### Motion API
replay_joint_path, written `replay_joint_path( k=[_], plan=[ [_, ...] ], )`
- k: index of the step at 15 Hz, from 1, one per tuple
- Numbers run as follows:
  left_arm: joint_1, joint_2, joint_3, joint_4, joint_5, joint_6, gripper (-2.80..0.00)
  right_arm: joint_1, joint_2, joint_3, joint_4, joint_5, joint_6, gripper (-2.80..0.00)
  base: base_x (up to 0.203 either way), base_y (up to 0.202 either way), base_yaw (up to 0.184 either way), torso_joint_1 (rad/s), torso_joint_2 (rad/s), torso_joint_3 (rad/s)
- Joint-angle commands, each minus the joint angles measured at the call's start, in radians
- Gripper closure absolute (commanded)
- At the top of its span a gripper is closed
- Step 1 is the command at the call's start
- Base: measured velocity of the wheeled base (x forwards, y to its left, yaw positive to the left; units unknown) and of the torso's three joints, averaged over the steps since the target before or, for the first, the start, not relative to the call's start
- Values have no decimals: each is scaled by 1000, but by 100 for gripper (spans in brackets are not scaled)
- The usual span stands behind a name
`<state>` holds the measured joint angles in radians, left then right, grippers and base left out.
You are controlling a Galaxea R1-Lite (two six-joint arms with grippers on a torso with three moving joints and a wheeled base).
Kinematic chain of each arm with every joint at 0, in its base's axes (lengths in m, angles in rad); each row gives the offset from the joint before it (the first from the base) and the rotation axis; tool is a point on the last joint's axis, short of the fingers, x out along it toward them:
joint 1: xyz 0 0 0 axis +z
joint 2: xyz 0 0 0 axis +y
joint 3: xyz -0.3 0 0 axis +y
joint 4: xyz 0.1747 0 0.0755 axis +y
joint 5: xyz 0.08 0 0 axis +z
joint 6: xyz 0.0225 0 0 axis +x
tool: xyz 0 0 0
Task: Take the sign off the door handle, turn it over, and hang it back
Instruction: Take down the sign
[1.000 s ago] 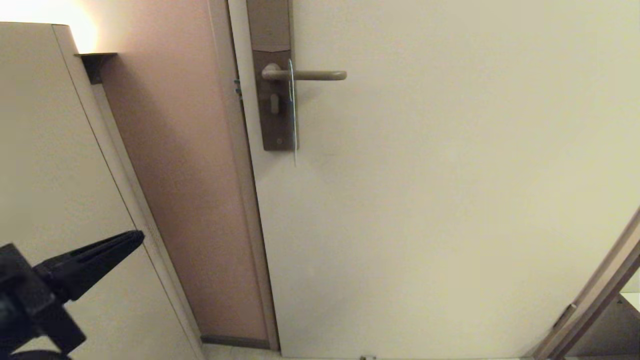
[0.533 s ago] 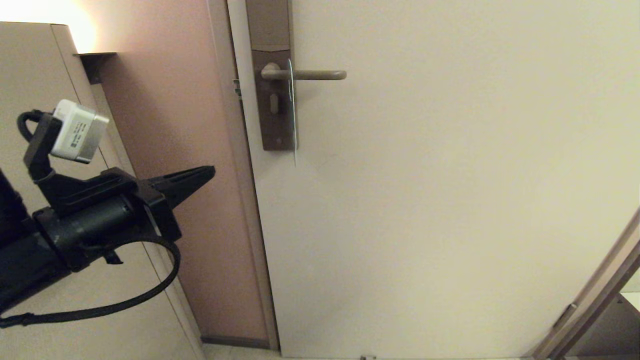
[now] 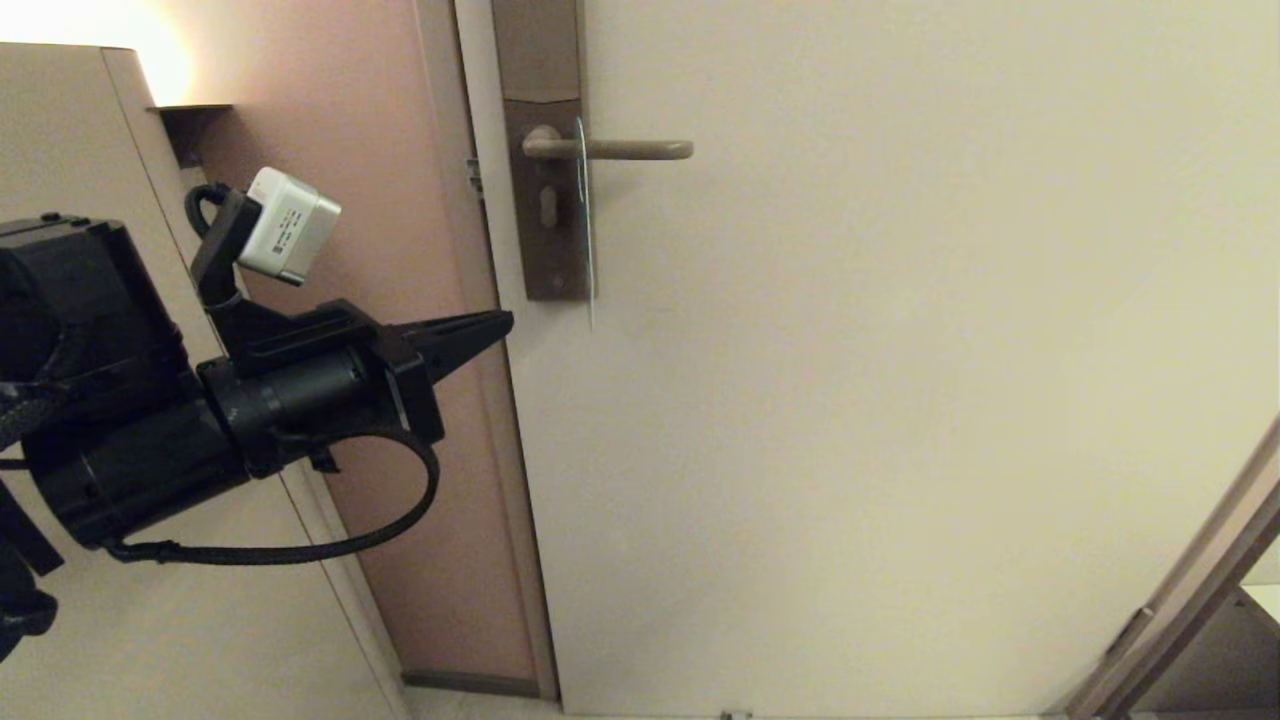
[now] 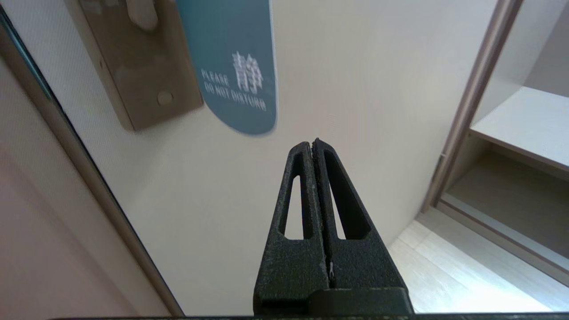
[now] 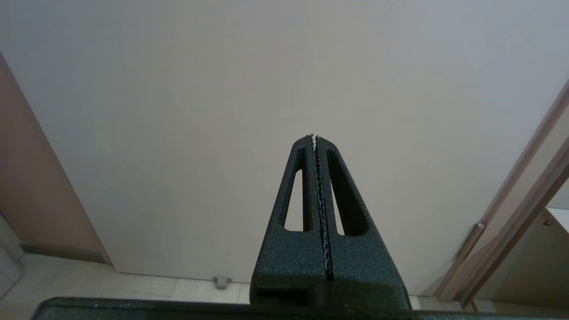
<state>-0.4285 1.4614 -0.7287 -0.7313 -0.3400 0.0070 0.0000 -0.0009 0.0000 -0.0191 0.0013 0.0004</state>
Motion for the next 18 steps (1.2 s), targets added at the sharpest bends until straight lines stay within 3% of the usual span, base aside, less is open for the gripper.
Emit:
replay_joint_path(
  k=[1, 4, 5, 11, 13, 15, 18],
  plan=[
    [-13, 28, -23, -5, 0, 0, 0, 0, 1, 0, -1, 0, 1, 0, 0, 0, 0, 0, 0, 0],
    [-45, 30, -28, -4, 3, 1, 0, 0, 1, 0, -1, 0, 0, 0, 0, 0, 0, 0, 0, 0],
    [-52, 30, -28, -4, 4, 1, -280, 0, 1, 0, -1, 0, 0, 0, 0, 0, 0, 0, 0, 0],
    [-58, 31, -29, -9, 4, 26, -280, 0, 1, 0, -1, 0, 0, 0, 0, 0, 0, 0, 0, 0],
    [-58, 33, -29, -8, 23, 70, -280, 0, 1, 0, -1, 0, 1, 0, 0, 0, 0, 0, 0, 0],
    [-68, 52, -30, -8, 97, 131, -280, 0, 1, 0, -1, 0, 1, 0, 0, 0, 0, 0, 0, 0],
    [-117, 86, -67, -8, 240, 152, -280, 0, 1, 0, -1, 0, 1, 0, 0, 0, 0, 0, 0, 0]
  ],
)
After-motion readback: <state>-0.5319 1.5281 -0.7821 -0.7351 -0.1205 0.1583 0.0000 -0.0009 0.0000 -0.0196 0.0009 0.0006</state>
